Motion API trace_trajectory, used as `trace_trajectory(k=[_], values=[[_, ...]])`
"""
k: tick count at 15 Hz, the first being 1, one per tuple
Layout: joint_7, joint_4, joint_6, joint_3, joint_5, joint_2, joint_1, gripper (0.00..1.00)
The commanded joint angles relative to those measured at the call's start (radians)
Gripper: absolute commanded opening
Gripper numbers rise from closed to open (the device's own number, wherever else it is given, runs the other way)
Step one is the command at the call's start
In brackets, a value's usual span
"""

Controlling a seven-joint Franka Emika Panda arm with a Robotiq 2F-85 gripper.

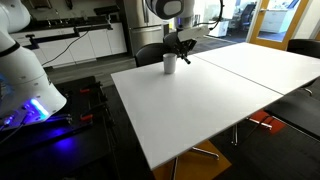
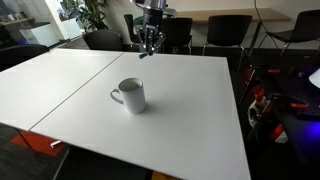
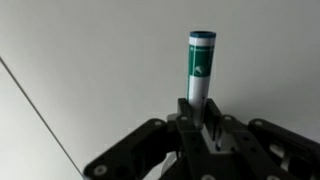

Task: Put the marker in the mug

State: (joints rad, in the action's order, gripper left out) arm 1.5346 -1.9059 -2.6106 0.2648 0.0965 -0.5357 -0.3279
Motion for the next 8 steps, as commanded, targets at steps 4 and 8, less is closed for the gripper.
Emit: trace_trajectory(k=[4,8], values=[[0.232,-0.025,-0.017,0.07,0.216,0.031,-0.044,0.05],[0.376,-0.014,-0.005,0.104,0.359,0.028,-0.068,0.05]])
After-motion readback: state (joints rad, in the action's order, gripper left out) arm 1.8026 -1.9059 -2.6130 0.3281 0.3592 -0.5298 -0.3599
